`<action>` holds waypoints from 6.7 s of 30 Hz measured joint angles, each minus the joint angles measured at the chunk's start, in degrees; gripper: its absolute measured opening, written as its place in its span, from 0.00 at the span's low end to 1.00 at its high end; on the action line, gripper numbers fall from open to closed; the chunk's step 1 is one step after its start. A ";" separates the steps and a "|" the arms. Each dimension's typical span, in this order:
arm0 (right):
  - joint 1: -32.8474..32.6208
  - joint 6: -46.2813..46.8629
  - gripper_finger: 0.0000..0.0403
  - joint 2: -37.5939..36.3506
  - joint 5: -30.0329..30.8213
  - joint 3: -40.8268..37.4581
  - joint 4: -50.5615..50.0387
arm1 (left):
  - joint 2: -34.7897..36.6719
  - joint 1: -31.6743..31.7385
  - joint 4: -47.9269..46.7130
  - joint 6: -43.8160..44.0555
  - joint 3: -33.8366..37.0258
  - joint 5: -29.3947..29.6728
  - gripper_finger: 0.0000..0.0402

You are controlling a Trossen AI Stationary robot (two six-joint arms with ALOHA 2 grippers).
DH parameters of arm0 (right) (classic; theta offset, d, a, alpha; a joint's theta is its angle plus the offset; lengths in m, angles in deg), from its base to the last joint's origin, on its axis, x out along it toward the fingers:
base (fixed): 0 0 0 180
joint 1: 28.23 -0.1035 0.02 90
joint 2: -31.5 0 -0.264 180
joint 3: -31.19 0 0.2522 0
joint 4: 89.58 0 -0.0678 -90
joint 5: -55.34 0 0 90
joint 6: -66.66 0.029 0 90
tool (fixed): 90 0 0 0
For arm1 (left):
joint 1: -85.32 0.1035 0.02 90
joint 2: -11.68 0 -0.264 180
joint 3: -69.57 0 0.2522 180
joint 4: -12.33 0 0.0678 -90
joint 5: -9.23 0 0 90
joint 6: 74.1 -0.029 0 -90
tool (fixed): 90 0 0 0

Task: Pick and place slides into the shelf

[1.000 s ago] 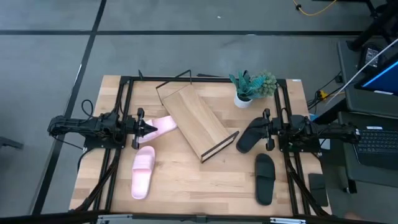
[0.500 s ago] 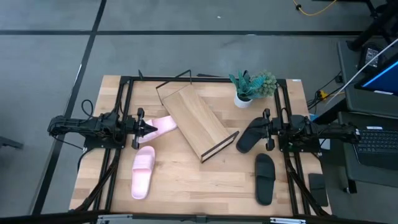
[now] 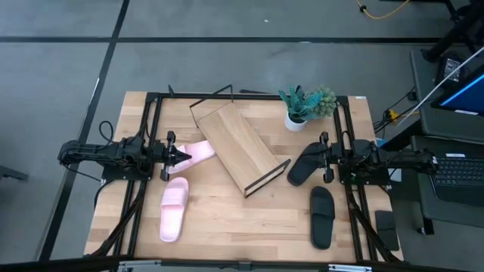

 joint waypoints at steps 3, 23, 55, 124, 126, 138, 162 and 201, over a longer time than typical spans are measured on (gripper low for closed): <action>0.00 0.00 0.16 0.00 -0.01 -0.01 0.00 | 0.00 0.02 -0.01 0.02 -0.02 -0.01 0.00; 0.00 0.00 0.16 -0.01 0.00 -0.01 0.00 | 0.02 0.02 0.00 0.00 -0.02 0.00 0.00; 0.00 0.00 0.16 -0.01 0.01 0.00 0.00 | 0.02 0.02 -0.02 0.01 -0.01 -0.01 0.00; 0.00 0.04 0.16 -0.01 0.04 0.01 0.37 | 0.00 0.02 0.00 -16.48 0.00 0.11 0.00; 0.00 0.18 0.16 0.00 0.05 -0.01 0.37 | 0.00 0.00 0.00 -15.46 -0.01 0.04 0.00; 0.00 1.47 0.16 -0.02 0.04 0.01 1.12 | 0.01 -0.31 0.48 -3.24 0.00 0.16 0.00; 0.11 0.31 0.12 0.00 1.21 -0.01 7.61 | -2.40 2.88 1.51 4.25 0.00 9.37 0.00; -4.93 -3.20 0.01 33.99 1.93 25.34 -1.65 | -22.63 15.82 -10.90 1.44 -15.60 -16.64 0.00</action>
